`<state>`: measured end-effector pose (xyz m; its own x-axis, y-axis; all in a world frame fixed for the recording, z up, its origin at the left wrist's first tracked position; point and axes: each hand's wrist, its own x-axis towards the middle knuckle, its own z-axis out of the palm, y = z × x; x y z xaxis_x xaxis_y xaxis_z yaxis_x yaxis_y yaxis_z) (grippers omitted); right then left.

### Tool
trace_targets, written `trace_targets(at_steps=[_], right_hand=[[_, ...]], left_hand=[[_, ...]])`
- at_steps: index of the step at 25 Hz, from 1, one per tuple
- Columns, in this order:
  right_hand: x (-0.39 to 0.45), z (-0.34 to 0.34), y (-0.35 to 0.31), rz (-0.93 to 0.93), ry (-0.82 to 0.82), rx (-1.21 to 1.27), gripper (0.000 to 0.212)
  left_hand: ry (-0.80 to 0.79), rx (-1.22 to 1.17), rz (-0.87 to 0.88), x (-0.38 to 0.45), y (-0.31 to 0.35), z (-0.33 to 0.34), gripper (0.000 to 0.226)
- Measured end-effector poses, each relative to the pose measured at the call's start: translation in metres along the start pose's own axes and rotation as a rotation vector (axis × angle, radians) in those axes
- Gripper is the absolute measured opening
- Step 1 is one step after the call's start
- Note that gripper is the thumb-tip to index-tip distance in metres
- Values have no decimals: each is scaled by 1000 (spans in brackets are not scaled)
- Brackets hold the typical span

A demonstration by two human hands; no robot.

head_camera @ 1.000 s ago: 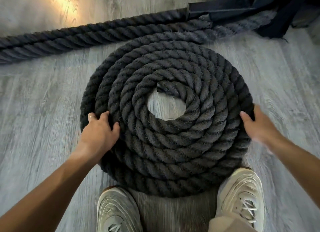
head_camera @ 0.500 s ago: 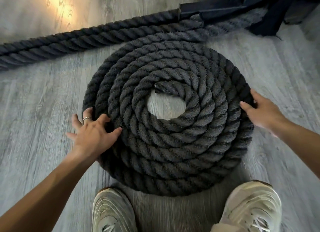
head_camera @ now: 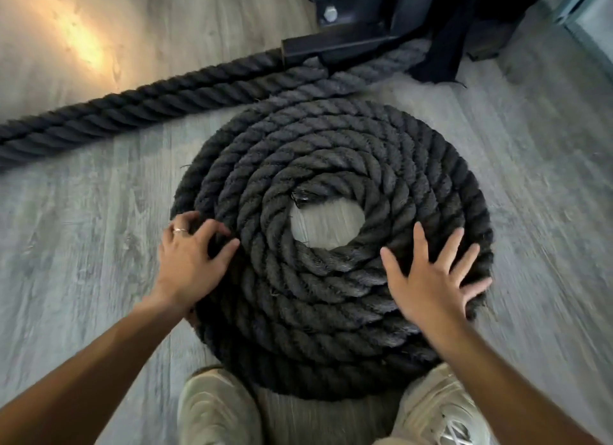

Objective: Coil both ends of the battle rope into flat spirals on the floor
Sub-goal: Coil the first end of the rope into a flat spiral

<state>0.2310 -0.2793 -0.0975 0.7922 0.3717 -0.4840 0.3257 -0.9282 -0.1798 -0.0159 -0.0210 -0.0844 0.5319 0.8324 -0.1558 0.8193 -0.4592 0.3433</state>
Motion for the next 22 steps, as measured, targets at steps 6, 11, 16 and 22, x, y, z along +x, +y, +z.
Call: trace_targets(at_steps=[6,11,16,22], right_hand=[[11,11,15,-79,166,-158,85],[96,-52,75,-234,193,-251,79],[137,-120,81,48,168,-336,82],[1,8,24,-74,184,-79,76]], left_hand=[[-90,-127,-284,40,9,-9,77],[-189,-128,-278,-11,61,11,83],[-233,-221,-45,-33,98,32,71],[-107,-318,-186,51,77,21,82]])
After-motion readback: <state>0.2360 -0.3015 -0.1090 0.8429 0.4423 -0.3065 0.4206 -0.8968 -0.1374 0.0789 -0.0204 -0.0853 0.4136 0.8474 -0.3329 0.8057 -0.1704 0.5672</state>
